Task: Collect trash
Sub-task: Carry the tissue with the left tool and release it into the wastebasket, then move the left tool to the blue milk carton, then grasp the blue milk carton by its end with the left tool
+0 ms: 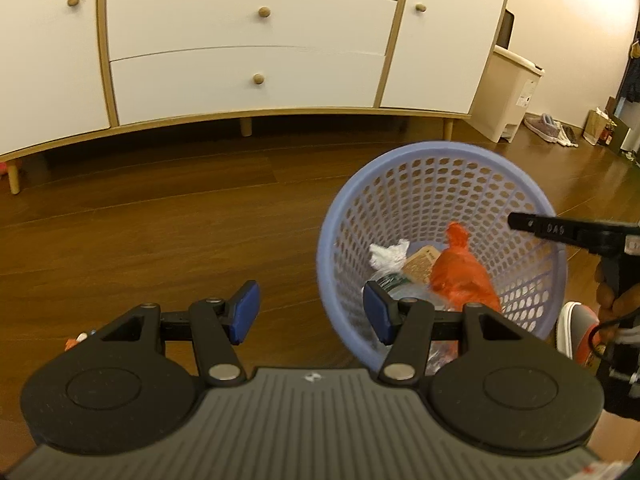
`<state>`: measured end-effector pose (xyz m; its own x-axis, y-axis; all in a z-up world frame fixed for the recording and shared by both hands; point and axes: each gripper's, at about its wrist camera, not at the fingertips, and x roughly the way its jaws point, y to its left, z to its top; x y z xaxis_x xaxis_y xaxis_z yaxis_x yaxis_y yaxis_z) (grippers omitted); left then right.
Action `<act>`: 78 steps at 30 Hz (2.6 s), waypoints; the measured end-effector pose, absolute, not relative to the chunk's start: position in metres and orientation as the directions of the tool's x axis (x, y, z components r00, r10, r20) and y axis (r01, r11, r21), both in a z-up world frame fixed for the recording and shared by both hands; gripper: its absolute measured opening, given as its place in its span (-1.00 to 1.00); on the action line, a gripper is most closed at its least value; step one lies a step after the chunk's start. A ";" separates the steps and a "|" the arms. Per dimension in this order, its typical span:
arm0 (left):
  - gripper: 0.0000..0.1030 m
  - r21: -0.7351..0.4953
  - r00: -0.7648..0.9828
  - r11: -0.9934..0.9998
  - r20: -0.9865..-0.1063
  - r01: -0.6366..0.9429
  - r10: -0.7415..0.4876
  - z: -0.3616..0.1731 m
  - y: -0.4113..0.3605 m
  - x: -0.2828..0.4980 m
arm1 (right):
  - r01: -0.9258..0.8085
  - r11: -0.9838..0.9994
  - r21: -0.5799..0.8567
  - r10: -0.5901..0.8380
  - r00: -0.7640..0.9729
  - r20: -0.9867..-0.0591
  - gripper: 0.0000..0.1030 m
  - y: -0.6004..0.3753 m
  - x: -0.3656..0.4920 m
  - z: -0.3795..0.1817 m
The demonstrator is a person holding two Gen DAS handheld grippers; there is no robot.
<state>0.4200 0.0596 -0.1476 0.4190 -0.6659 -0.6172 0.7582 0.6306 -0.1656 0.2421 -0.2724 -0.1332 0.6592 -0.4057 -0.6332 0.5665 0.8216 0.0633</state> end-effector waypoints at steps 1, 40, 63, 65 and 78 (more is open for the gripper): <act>0.02 -0.161 0.425 0.638 -0.622 0.753 -0.658 -0.150 0.064 0.420 | 0.569 0.820 0.065 -0.406 0.658 -0.634 -0.82 -0.273 0.242 -0.133; 0.01 -0.085 0.539 0.889 -0.768 0.451 -0.346 -0.248 0.222 0.466 | 0.593 0.804 0.031 -0.439 0.629 -0.642 -0.82 -0.263 0.262 -0.129; -0.11 -0.020 0.521 0.883 -0.801 0.468 -0.294 -0.335 0.183 0.535 | 0.595 0.803 0.010 -0.457 0.627 -0.631 -0.82 -0.268 0.263 -0.136; -0.28 -0.012 0.513 0.877 -0.807 0.480 -0.292 -0.337 0.177 0.536 | 0.595 0.804 0.013 -0.454 0.627 -0.633 -0.82 -0.269 0.263 -0.136; -0.09 -0.015 0.460 0.852 -0.837 0.523 -0.297 -0.335 0.178 0.485 | 0.590 0.808 0.004 -0.443 0.612 -0.655 -0.87 -0.272 0.261 -0.142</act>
<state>0.4848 0.1780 -0.3345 0.4598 -0.2968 -0.8370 0.5226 0.8525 -0.0152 0.2613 -0.2722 -0.1423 0.6117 -0.4433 -0.6552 0.5896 0.8077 0.0040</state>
